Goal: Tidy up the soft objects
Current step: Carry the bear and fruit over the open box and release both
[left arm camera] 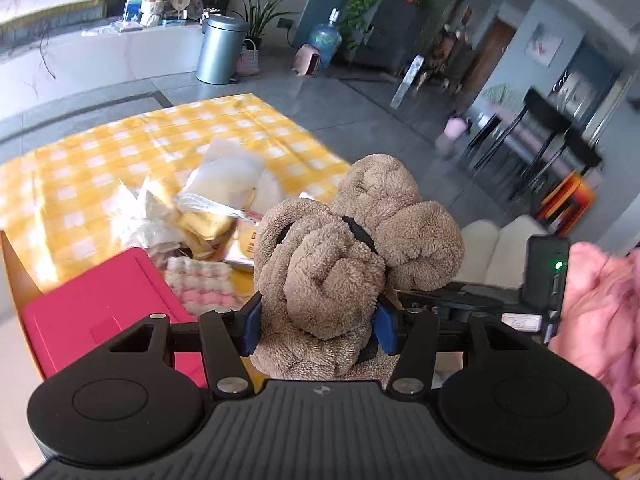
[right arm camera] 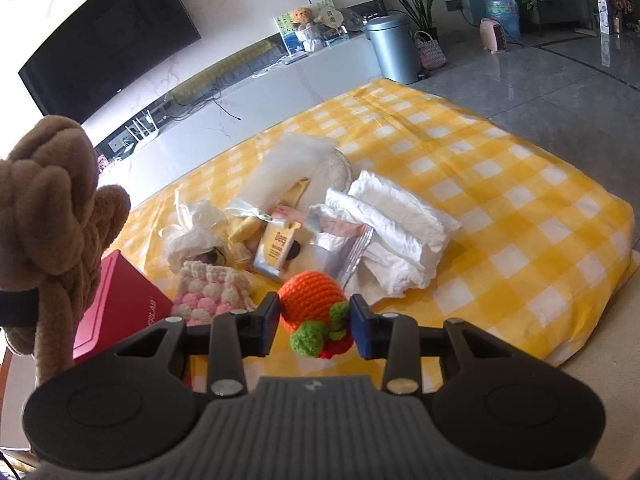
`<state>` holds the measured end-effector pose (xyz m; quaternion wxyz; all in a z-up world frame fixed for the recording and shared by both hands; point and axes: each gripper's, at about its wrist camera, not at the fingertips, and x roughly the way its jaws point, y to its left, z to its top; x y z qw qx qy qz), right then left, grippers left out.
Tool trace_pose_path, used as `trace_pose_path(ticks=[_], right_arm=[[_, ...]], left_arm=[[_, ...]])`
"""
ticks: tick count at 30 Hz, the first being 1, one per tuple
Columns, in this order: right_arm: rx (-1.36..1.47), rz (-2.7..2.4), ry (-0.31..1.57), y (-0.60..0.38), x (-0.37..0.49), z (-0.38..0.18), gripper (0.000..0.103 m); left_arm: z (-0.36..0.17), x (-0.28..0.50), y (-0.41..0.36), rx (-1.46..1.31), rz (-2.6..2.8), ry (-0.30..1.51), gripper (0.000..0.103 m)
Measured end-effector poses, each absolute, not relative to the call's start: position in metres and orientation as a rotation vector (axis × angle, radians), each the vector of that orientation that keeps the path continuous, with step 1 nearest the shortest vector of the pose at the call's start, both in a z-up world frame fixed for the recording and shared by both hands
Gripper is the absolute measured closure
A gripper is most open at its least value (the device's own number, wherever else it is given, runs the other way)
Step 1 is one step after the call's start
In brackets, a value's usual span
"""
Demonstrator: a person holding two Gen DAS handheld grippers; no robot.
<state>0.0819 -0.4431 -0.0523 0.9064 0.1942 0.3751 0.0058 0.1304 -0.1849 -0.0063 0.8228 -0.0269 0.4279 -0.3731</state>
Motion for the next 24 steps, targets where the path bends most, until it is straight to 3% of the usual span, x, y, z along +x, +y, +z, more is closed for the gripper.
trace_pose_path(ticks=[14,24], right_arm=[[0.479,0.228,0.629,-0.42,0.065,-0.011,0.065],[0.331,0.517,0.588,-0.306,0.056,0.035,0.065]], left_arm=[[0.024,0.087,-0.103,-0.122,-0.597,0.792,0.041],[0.018,0.026,-0.053,0.144,-0.239,0.722,0.04]])
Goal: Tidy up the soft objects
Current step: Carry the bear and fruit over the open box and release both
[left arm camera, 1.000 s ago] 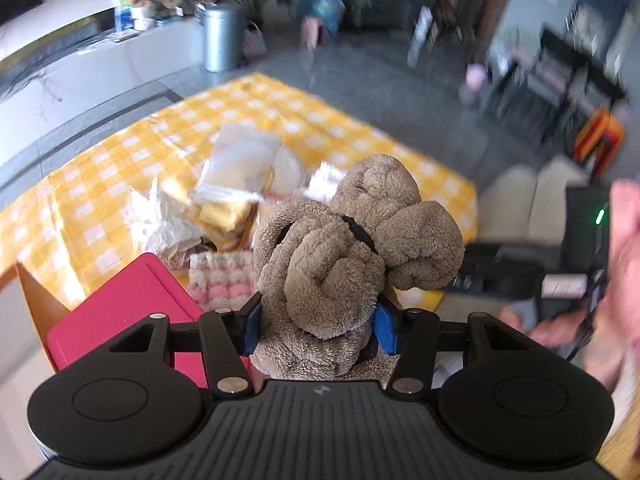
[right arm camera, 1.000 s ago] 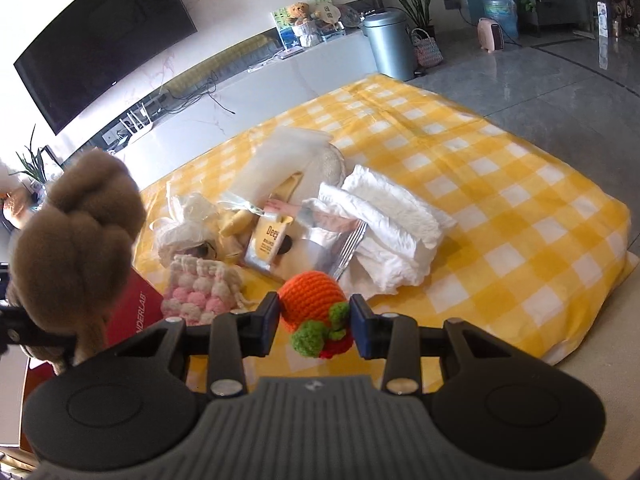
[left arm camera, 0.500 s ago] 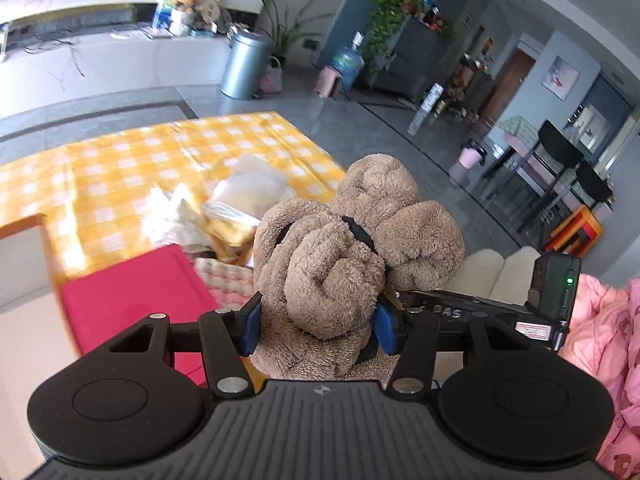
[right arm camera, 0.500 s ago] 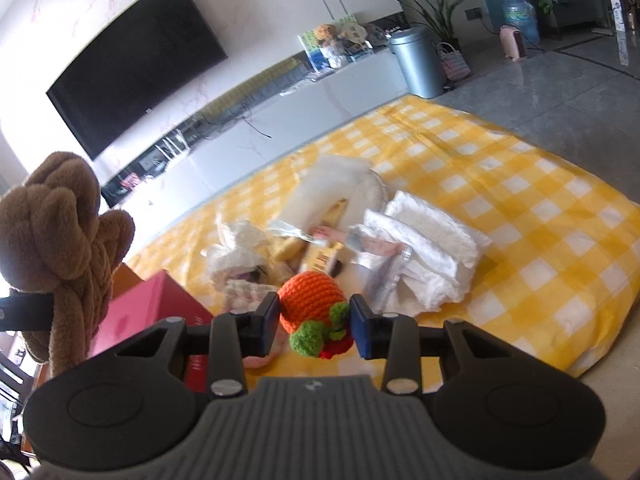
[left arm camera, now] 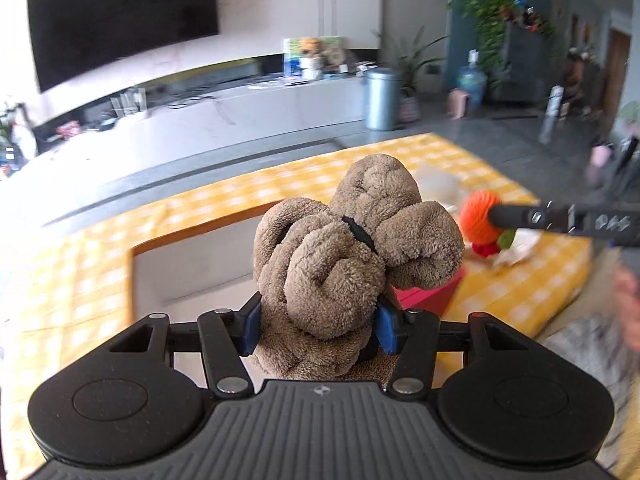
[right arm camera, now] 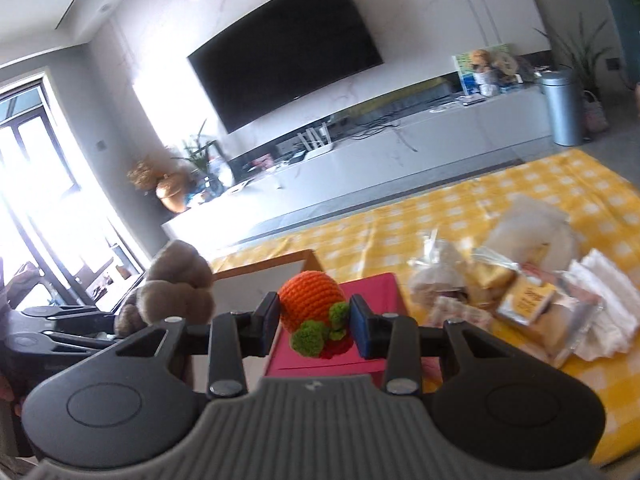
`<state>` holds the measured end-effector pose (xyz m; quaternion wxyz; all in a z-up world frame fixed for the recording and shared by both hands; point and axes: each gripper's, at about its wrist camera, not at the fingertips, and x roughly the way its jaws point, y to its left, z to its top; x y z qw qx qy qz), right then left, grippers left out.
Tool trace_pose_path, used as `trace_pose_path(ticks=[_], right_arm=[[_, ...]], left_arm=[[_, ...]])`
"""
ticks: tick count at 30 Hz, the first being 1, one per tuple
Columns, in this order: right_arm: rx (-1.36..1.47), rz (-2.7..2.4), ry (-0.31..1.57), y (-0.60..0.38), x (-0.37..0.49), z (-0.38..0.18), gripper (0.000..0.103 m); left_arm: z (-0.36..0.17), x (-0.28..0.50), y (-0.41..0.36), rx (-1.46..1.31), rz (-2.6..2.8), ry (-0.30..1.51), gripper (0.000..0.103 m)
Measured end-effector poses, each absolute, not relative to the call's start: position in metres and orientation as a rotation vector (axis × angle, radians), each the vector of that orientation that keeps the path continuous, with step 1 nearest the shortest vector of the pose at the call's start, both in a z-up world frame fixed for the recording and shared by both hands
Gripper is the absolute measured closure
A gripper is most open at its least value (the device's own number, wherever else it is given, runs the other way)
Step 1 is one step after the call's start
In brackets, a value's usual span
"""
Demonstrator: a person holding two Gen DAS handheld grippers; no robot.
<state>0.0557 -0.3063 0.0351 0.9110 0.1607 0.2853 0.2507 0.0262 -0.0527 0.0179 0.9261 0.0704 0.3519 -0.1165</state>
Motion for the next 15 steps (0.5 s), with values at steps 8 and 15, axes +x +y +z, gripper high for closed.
trace_pose_path(ticks=[8,15], right_arm=[[0.215,0.686,0.673,-0.218,0.056,0.028,0.065],[0.144,0.735,0.722,-0.182,0.057,0.018,0.065]], left_arm=[[-0.016,0.024,-0.019,0.039,-0.122,0.851,0.04],[-0.037,0.015,0.009,0.08,0.028,0.922,0.04]])
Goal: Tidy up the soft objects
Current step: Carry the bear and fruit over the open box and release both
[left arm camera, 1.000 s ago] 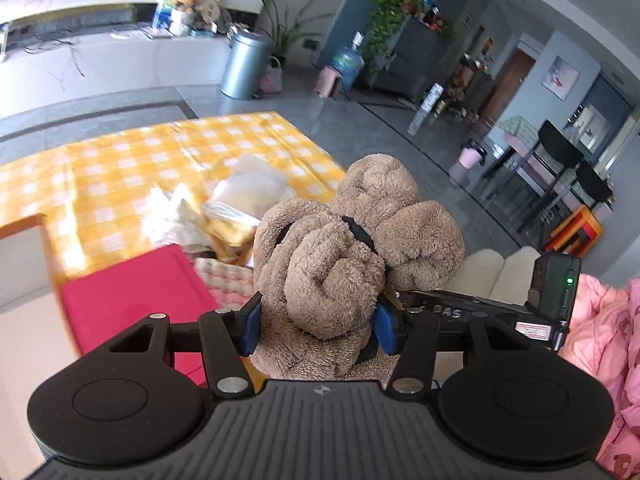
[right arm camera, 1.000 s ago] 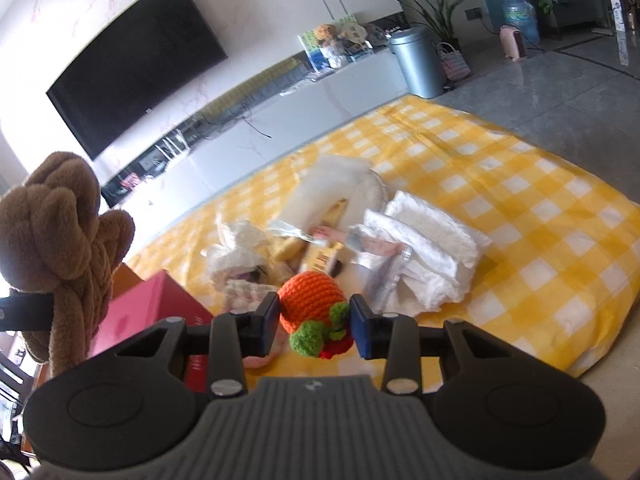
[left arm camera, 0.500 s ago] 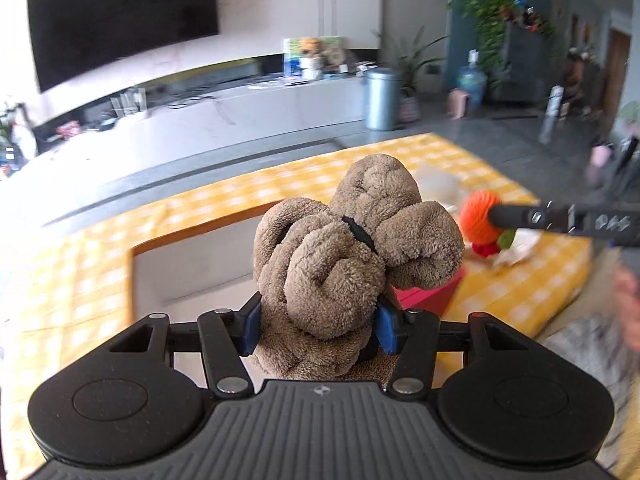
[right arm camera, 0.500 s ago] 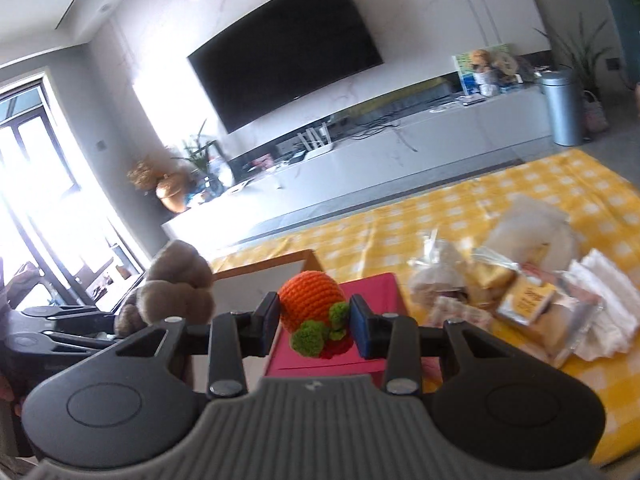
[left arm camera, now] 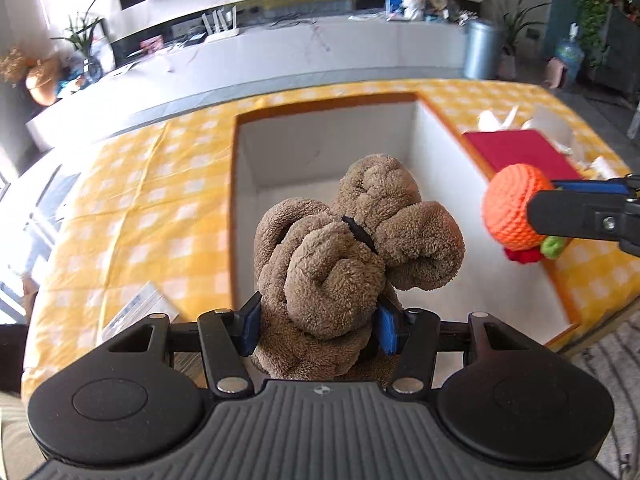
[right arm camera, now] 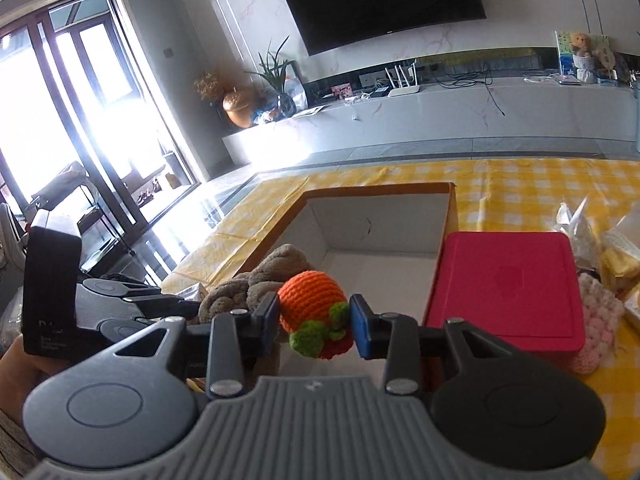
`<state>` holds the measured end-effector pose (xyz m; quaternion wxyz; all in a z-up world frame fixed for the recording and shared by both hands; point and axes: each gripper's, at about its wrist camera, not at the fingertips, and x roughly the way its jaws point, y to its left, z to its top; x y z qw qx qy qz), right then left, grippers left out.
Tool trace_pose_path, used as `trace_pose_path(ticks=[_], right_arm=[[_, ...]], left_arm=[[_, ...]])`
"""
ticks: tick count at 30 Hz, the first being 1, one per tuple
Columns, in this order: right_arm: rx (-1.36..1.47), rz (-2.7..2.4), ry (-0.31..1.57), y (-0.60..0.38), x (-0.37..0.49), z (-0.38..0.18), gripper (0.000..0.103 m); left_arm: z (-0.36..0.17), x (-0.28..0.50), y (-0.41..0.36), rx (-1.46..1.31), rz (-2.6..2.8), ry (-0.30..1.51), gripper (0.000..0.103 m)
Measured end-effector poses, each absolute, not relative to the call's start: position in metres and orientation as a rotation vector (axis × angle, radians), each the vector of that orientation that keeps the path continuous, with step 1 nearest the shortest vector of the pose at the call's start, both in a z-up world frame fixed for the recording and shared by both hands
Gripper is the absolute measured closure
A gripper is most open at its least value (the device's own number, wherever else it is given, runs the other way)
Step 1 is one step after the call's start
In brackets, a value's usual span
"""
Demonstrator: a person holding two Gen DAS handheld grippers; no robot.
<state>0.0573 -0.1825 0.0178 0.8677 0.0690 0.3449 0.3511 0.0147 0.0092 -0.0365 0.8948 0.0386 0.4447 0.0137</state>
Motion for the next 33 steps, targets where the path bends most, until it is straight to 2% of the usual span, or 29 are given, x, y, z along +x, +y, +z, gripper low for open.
trace_pose_path(ticks=[13,15,17,27,33], right_arm=[[0.072,0.715,0.784,-0.158,0.065,0.0,0.065],[0.07,0.711,0.783,-0.159,0.066,0.001,0.065],[0.074,0.714,0.785,-0.159,0.066,0.0,0.065],[0.079,0.705,0.795,-0.162,0.066,-0.003,0.065],[0.044,0.693,0.796,-0.16,0.063,-0.004,0.065]], left_arm=[[-0.041,0.004,0.004,0.116,0.042,0.976,0.04],[-0.041,0.002,0.002,0.133,0.047,0.976,0.038],[-0.038,-0.001,-0.001,0.156,0.053,0.973,0.03],[-0.004,-0.03,0.013,0.154,0.101,0.864,0.025],[0.023,-0.019,0.018,0.131,0.188,0.748,0.02]])
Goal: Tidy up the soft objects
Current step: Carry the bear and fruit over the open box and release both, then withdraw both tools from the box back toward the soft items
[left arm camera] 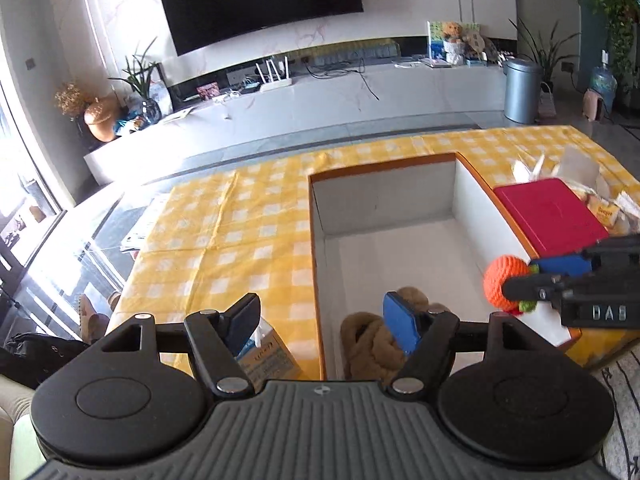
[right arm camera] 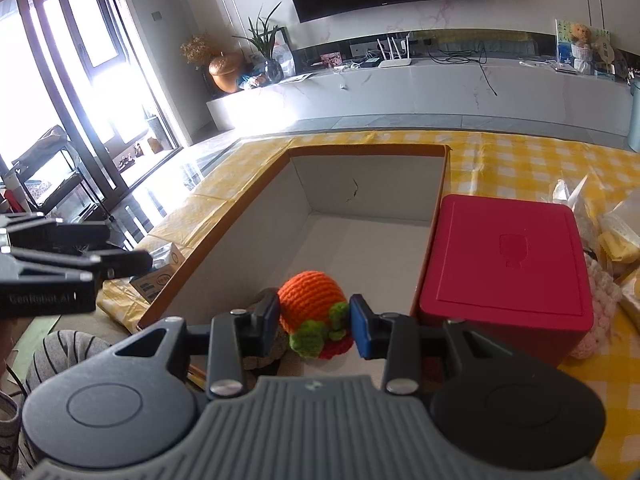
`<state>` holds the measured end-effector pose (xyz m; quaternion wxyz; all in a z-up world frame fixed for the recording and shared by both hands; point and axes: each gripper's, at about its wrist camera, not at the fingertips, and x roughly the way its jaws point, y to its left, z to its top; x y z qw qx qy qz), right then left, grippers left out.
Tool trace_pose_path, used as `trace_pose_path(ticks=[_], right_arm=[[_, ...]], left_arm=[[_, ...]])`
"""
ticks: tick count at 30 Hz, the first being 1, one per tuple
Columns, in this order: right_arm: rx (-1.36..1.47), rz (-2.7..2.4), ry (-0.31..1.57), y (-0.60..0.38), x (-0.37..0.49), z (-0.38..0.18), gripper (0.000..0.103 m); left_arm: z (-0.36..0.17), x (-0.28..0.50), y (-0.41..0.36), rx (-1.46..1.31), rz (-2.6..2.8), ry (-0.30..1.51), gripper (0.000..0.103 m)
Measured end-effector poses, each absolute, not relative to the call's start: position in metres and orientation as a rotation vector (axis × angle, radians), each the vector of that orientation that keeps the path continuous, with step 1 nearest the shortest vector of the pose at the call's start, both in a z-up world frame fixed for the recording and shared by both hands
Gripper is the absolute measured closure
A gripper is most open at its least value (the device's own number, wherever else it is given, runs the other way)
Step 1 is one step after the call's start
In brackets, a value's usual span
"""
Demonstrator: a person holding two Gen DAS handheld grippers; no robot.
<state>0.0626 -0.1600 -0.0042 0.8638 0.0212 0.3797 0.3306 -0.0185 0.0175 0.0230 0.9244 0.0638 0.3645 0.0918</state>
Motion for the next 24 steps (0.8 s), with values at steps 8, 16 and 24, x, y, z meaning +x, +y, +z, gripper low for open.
trace_pose_path(ticks=[8,16,24], right_arm=[[-0.054,0.703,0.873,-0.146,0.06,-0.018,0.065],[-0.281,0.709,1.005,-0.123,0.066,-0.023,0.066],[-0.604,0.744,1.209,-0.067,0.093,-0.027,0.065]], left_arm=[[0.011,0.017,0.01,0.08,0.248,0.706,0.016],[-0.024,0.017,0.025,0.028,0.117,0.717,0.018],[-0.018,0.001,0.049,-0.068,0.127,0.72,0.023]])
